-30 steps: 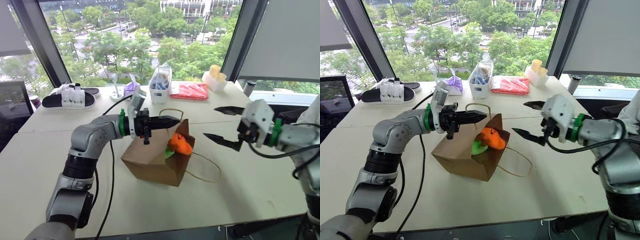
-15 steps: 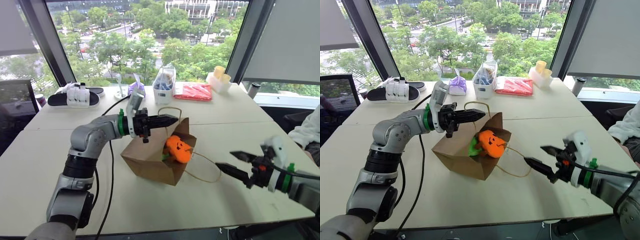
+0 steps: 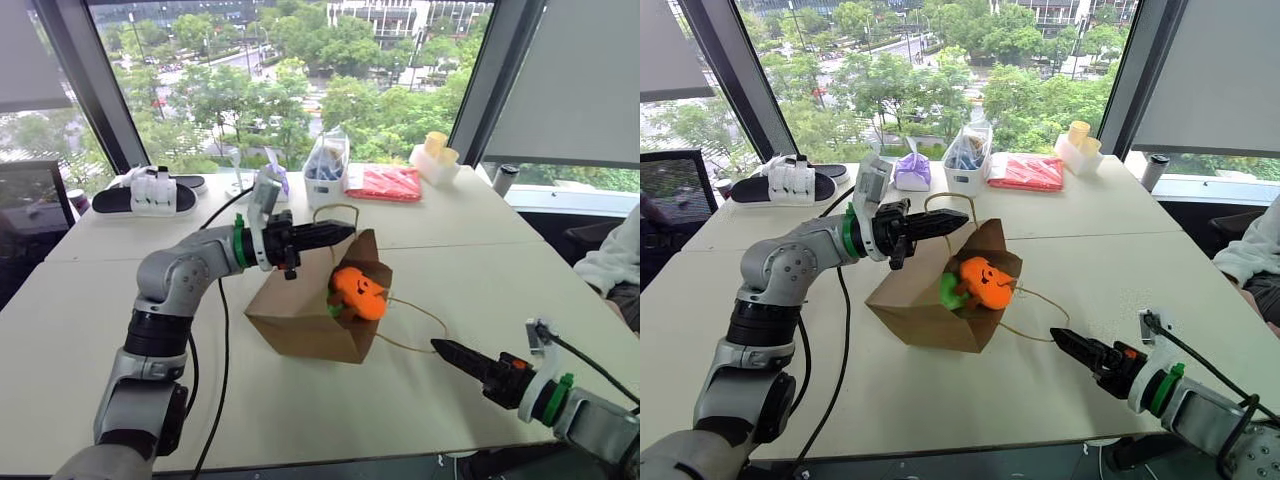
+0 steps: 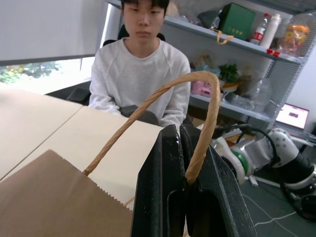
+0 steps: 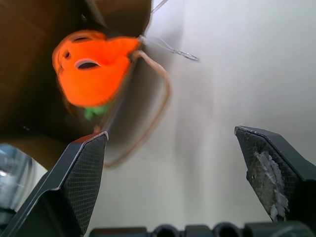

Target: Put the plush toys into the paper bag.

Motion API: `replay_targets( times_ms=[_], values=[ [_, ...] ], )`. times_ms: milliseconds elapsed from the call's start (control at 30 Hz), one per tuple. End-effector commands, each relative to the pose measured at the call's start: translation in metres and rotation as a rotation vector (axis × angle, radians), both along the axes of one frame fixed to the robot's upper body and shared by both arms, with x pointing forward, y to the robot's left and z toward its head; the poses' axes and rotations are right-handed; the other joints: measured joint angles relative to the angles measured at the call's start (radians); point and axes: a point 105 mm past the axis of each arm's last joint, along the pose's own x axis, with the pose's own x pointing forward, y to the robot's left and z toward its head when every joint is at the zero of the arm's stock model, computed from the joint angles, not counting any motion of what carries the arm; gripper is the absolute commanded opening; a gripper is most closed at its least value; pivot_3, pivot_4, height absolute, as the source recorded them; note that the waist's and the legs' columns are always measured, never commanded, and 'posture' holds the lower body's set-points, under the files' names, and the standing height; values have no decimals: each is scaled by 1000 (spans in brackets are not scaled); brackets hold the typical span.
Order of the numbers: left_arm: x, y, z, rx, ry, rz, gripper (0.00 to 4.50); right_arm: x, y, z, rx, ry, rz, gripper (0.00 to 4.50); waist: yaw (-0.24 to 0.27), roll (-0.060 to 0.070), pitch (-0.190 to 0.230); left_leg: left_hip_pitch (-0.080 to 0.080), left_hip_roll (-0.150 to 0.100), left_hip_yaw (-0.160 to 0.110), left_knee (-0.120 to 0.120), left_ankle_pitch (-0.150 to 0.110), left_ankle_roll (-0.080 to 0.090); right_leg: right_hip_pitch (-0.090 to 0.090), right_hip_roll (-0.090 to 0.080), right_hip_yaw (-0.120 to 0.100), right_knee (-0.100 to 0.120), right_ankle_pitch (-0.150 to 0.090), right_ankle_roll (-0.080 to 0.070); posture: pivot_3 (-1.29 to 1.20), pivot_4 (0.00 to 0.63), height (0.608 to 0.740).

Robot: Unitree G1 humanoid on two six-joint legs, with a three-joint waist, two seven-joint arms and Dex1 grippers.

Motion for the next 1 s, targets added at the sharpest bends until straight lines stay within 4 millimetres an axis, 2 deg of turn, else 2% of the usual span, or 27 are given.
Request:
replay_targets(
  times_ms=[33, 100, 300, 433, 567, 633, 700, 833, 1000],
  values=[
    [-6, 3, 9, -27, -35, 0, 0, 12, 12, 7, 96, -33, -32, 3942, -3, 0, 0, 0, 0, 0, 0, 0, 0, 0, 0, 0, 0, 0, 0, 0, 150, 740],
    [-6, 4, 8, -25, -33, 3, 0, 18, 15, 11, 122, -47, -51, 3113, -5, 0, 0, 0, 0, 0, 0, 0, 0, 0, 1, 0, 0, 0, 0, 0, 150, 740],
    [-6, 6, 7, -19, -32, 10, 0, 17, 17, 20, 129, -69, -48, 40, 0, 0, 0, 0, 0, 0, 0, 0, 0, 0, 1, 0, 0, 0, 0, 0, 150, 740],
    [-5, 5, 7, -14, -37, 8, 0, 17, 13, 32, 141, -122, -55, 40, -2, 0, 0, 0, 0, 0, 0, 0, 0, 0, 1, 0, 0, 0, 0, 0, 150, 740],
    [9, 1, 13, 29, -176, 50, 0, 13, 18, 102, 206, -397, 7, 40, -3, 1, 0, 0, 0, 0, 0, 0, 0, 0, 2, 0, 0, 0, 0, 0, 150, 740],
    [16, -2, 15, 44, -223, 52, 0, 12, 22, 127, 248, -480, 27, 40, -3, 1, 0, 0, 0, 1, 1, 0, 0, 0, 2, 0, 0, 0, 0, 0, 150, 740],
    [21, -4, 16, 58, -247, 37, 0, 12, 27, 141, 259, -519, 50, 40, -3, 1, 0, 1, 1, 1, 0, 0, 0, 1, 3, 0, 0, 0, 0, 0, 150, 740],
    [32, -8, 11, 97, -283, 16, 0, 15, 35, 154, 257, -537, 71, 40, 0, 0, 0, 0, 1, 0, 0, -1, 1, 1, 3, -1, -1, 0, 0, 0, 150, 740],
    [38, -14, 8, 98, -289, 4, 0, 17, 35, 150, 247, -517, 63, 40, 0, 0, 0, -2, 1, 0, 0, -1, 2, 1, 2, -1, 0, 0, 0, 0, 150, 740]
  ],
)
